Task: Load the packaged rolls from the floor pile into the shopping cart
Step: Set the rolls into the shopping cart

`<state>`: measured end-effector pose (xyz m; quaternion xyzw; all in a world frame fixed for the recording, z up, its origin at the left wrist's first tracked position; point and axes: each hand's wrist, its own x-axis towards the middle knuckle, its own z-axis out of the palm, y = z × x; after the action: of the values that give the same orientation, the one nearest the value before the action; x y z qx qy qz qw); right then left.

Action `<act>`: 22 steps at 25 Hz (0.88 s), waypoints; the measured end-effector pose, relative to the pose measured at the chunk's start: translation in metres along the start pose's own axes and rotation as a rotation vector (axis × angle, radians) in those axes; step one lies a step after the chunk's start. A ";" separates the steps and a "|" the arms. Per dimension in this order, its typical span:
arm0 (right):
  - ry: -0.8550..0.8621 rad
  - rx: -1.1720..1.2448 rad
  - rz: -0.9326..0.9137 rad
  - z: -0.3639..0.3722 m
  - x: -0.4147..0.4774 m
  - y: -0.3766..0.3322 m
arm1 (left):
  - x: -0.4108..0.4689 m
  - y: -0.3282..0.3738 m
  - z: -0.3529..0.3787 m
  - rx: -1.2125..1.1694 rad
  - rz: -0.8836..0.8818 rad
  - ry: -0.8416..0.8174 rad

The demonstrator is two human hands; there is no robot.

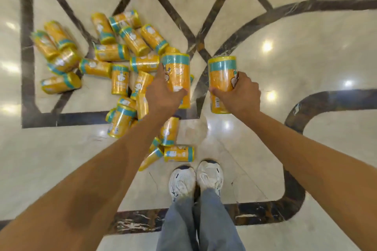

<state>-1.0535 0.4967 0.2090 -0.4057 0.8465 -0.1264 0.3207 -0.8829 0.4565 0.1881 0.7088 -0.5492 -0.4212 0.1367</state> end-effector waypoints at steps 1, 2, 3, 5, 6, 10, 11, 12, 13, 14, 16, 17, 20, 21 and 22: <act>0.032 0.020 -0.039 -0.028 -0.006 -0.029 | -0.004 0.030 -0.030 -0.061 0.045 0.032; 0.059 0.048 -0.078 -0.056 -0.010 -0.058 | -0.010 0.061 -0.061 -0.113 0.082 0.066; 0.090 0.080 -0.124 -0.085 -0.017 -0.087 | -0.018 0.092 -0.093 -0.155 0.126 0.098; 0.151 0.143 -0.217 -0.142 -0.033 -0.142 | -0.039 0.147 -0.155 -0.213 0.228 0.145; 0.178 0.165 -0.259 -0.168 -0.044 -0.167 | -0.051 0.171 -0.183 -0.238 0.268 0.169; 0.239 0.295 -0.441 -0.282 -0.111 -0.269 | -0.114 0.264 -0.310 -0.354 0.426 0.309; 0.244 0.327 -0.497 -0.305 -0.128 -0.291 | -0.133 0.282 -0.336 -0.387 0.450 0.342; 0.241 0.361 -0.558 -0.324 -0.146 -0.312 | -0.152 0.298 -0.361 -0.427 0.465 0.375; 0.230 0.385 -0.604 -0.338 -0.163 -0.330 | -0.169 0.308 -0.380 -0.469 0.468 0.397; 0.217 0.413 -0.656 -0.349 -0.180 -0.347 | -0.185 0.316 -0.398 -0.513 0.474 0.426; 0.159 0.463 -0.791 -0.370 -0.220 -0.386 | -0.222 0.330 -0.441 -0.577 0.507 0.512; 0.119 0.471 -0.851 -0.377 -0.243 -0.405 | -0.241 0.331 -0.463 -0.596 0.516 0.555; -0.019 0.486 -1.029 -0.378 -0.309 -0.454 | -0.307 0.316 -0.526 -0.625 0.527 0.737; -0.067 0.498 -1.070 -0.371 -0.327 -0.467 | -0.324 0.305 -0.544 -0.622 0.510 0.792; -0.108 0.506 -1.106 -0.363 -0.344 -0.480 | -0.342 0.292 -0.561 -0.609 0.481 0.846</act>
<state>-0.8366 0.4377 0.8646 -0.7021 0.4367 -0.4505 0.3366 -0.6720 0.5062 0.8736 0.5993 -0.4466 -0.1970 0.6345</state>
